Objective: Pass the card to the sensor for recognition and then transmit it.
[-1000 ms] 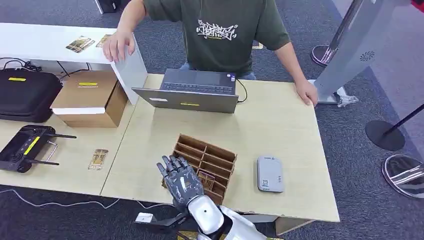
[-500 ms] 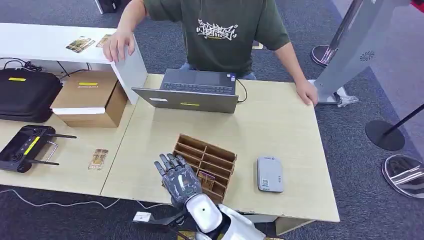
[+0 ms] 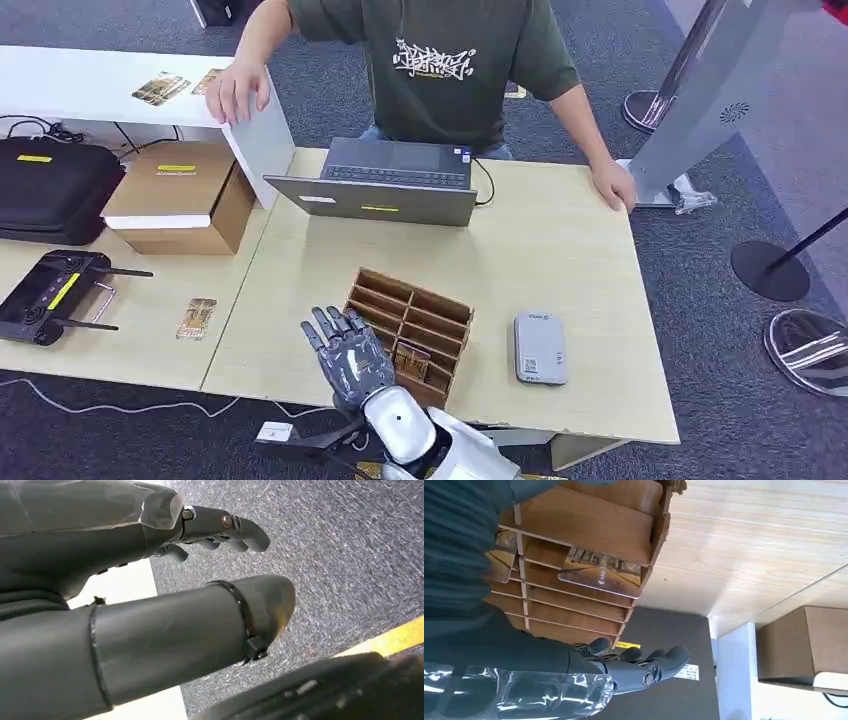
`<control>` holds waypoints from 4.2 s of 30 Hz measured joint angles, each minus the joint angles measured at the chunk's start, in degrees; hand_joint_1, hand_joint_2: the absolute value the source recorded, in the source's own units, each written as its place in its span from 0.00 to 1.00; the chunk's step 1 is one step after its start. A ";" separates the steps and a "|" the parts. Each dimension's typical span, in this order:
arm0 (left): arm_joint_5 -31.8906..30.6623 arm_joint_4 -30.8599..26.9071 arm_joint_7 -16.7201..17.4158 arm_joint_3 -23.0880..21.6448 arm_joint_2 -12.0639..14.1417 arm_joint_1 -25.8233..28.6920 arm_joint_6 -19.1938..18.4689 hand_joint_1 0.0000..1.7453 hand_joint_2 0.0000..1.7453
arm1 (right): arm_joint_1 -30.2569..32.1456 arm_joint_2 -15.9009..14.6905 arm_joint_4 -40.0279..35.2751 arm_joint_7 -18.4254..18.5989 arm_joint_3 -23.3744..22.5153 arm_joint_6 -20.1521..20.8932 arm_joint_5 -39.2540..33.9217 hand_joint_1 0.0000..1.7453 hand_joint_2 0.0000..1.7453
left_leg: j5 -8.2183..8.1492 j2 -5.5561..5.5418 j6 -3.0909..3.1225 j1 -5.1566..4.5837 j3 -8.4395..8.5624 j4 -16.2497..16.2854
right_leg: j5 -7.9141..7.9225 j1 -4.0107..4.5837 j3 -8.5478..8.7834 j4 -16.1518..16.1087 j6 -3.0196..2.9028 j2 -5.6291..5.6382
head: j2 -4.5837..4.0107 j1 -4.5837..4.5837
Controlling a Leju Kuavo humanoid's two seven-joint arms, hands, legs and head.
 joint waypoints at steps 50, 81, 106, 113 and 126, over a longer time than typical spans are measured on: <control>-0.07 0.37 0.28 -0.63 -0.66 0.14 1.58 0.00 0.00 | 2.68 -1.22 1.10 4.41 -6.49 -3.39 5.90 0.00 1.00 | 0.01 0.01 -0.02 0.00 0.02 0.02 | 0.01 0.00 -0.01 0.00 0.00 0.02 | 0.00 0.00; 0.00 0.37 0.00 -3.41 -0.46 0.07 0.74 0.00 0.00 | 4.28 -2.97 -5.37 -1.84 -4.65 1.84 3.21 0.06 1.00 | 0.01 0.01 -0.02 0.00 0.01 0.01 | 0.01 0.00 0.00 0.00 0.00 0.02 | 0.00 0.00; 2.34 0.83 -1.03 -2.67 -0.39 0.09 0.85 0.00 0.00 | -0.26 0.70 3.02 -3.50 1.77 -1.09 -1.99 0.14 1.00 | 0.01 0.00 -0.02 0.00 0.01 0.01 | 0.01 0.00 0.02 0.01 0.00 0.01 | 0.00 0.00; 2.49 0.85 -1.14 -2.32 -0.39 0.10 0.94 0.00 0.00 | -0.85 0.96 4.26 -3.54 2.05 -1.55 -2.86 0.04 1.00 | 0.01 0.00 -0.02 0.00 0.01 0.01 | 0.01 0.00 0.02 0.01 0.00 0.01 | 0.00 0.00; 2.71 1.14 -1.46 -1.70 -0.37 0.10 0.94 0.00 0.00 | -1.15 1.12 5.31 -3.41 2.10 -2.62 -3.45 0.00 1.00 | 0.02 0.00 -0.02 0.00 0.01 0.02 | 0.01 0.00 0.02 0.01 0.00 0.01 | 0.00 0.00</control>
